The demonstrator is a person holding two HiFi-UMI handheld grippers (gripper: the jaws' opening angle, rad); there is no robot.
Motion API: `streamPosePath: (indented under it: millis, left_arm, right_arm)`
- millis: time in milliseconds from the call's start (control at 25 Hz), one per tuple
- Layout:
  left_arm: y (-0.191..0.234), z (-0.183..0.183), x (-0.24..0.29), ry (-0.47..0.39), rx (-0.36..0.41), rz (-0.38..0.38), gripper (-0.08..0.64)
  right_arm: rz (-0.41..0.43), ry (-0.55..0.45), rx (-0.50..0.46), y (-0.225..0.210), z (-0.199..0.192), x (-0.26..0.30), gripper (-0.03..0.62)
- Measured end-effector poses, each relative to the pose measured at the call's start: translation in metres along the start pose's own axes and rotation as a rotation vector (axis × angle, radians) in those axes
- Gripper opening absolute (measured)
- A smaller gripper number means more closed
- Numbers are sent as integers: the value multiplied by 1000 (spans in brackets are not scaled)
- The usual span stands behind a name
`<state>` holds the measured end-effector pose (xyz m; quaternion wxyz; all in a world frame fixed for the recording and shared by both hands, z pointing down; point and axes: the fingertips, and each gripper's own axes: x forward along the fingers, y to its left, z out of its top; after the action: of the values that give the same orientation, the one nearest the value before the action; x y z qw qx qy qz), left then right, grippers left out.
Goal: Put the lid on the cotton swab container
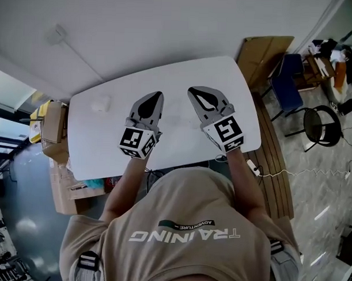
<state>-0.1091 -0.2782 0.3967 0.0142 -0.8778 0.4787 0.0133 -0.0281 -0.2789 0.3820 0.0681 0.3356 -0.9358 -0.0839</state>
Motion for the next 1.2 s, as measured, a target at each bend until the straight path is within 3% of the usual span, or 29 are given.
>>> streamPosePath:
  millis: [480,1200]
  left_arm:
    - [1,-4,3,15,-6,-10,12]
    - [10,-18,26,47,-64,5,12]
  right_arm:
    - [25,8,56,2,-16,4,18]
    - [76,61,63,-12,-41,21,18]
